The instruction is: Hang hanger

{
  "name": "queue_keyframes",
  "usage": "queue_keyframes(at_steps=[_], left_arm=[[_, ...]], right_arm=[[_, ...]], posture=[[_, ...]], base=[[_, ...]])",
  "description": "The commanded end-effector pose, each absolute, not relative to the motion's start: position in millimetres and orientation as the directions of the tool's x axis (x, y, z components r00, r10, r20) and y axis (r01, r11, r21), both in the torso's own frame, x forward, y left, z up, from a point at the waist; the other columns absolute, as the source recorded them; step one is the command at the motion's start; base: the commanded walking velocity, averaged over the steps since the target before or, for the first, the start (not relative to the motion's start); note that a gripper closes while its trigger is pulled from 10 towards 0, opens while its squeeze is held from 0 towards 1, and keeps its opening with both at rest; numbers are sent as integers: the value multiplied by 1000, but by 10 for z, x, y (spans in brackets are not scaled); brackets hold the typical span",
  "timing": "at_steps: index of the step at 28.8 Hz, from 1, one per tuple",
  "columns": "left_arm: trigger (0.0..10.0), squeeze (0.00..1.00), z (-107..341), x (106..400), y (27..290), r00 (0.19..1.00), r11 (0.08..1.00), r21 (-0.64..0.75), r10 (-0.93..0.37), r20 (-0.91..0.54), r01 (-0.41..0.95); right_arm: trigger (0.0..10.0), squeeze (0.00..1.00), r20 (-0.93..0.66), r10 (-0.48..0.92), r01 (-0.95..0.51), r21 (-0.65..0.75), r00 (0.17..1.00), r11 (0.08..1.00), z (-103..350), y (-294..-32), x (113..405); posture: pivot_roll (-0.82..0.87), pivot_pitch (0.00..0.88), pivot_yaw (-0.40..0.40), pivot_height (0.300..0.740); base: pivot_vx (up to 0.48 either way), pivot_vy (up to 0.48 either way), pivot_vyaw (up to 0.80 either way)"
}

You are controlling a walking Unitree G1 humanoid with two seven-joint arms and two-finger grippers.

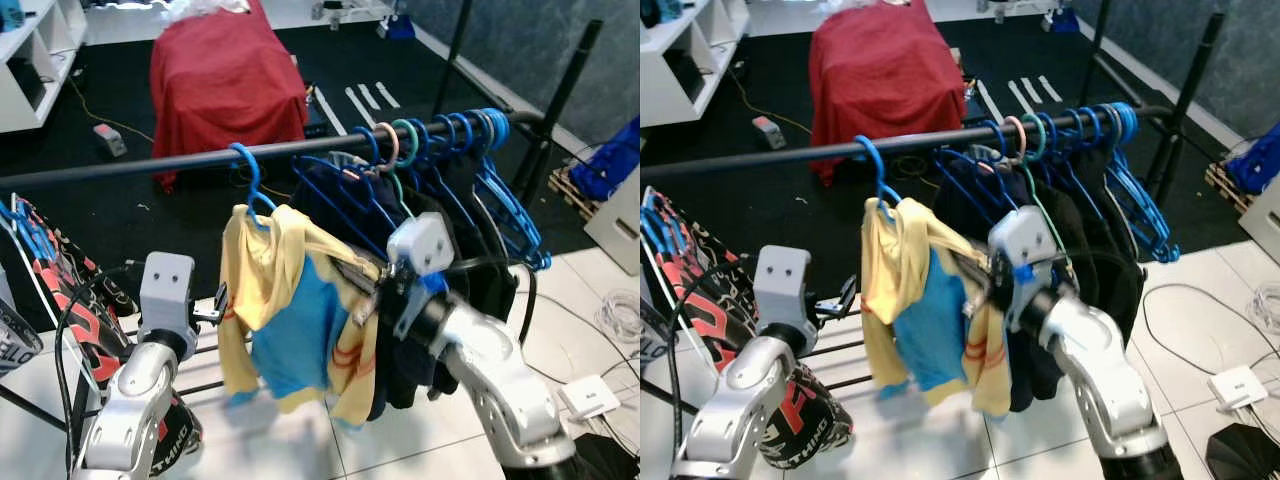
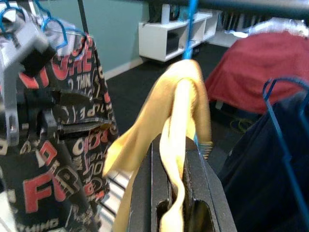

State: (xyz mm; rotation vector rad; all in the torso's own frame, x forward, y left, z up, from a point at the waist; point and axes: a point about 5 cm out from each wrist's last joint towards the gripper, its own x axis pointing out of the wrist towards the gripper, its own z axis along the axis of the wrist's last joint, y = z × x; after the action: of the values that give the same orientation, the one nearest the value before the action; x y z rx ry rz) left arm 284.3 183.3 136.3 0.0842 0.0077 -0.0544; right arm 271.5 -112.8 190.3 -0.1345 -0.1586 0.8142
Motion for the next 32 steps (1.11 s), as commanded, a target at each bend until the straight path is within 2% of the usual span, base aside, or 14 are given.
queue_keyframes(at_steps=[1, 10, 13, 15, 17, 19, 23, 30, 32], left_arm=[[10000, 0, 1348, 2830, 1793, 997, 994, 73, -79, -9, 79], [10000, 0, 1391, 2870, 1768, 992, 990, 65, -126, -9, 127], [10000, 0, 1406, 2883, 1762, 991, 989, 62, -135, -9, 135], [10000, 0, 1410, 2889, 1759, 990, 988, 63, -142, -10, 142], [10000, 0, 1410, 2890, 1758, 990, 988, 63, -143, -10, 144], [10000, 0, 1408, 2890, 1747, 989, 987, 60, -149, -12, 149], [10000, 0, 1406, 2891, 1719, 987, 985, 53, -163, -15, 163], [10000, 0, 1409, 2891, 1711, 986, 984, 52, -168, -16, 168], [10000, 0, 1402, 2884, 1693, 985, 983, 51, -174, -19, 175]], right_arm=[[0, 0, 62, 744, -726, -179, 665, 664, 1835, -1146, 2653], [0, 0, 53, 734, -722, -140, 677, 677, 1781, -1189, 2584], [0, 0, 123, 708, -693, -144, 696, 707, 1924, -1201, 2601], [0, 0, 203, 645, -613, -199, 737, 764, 2122, -1262, 2682], [0, 0, 226, 620, -580, -223, 751, 783, 2182, -1290, 2715], [0, 0, 273, 540, -442, -348, 796, 827, 2336, -1394, 2820], [0, 0, 343, 476, -283, -482, 810, 829, 2507, -1446, 2922], [0, 0, 394, 462, -224, -518, 794, 826, 2628, -1405, 2974], [0, 0, 435, 477, -241, -493, 763, 836, 2731, -1323, 2975]], posture=[[-48, 127, -3, 740], [-61, 129, 12, 740], [-64, 130, 28, 740], [-68, 130, 28, 740], [-68, 130, 28, 740], [-68, 129, 32, 740], [-65, 127, 36, 740], [-57, 124, 41, 740], [-56, 126, 43, 740]], base=[[0, 0, 0], [0, 0, 0], [0, 0, 0], [0, 0, 0], [0, 0, 0], [0, 0, 0], [0, 0, 0], [0, 0, 0], [0, 0, 0]])
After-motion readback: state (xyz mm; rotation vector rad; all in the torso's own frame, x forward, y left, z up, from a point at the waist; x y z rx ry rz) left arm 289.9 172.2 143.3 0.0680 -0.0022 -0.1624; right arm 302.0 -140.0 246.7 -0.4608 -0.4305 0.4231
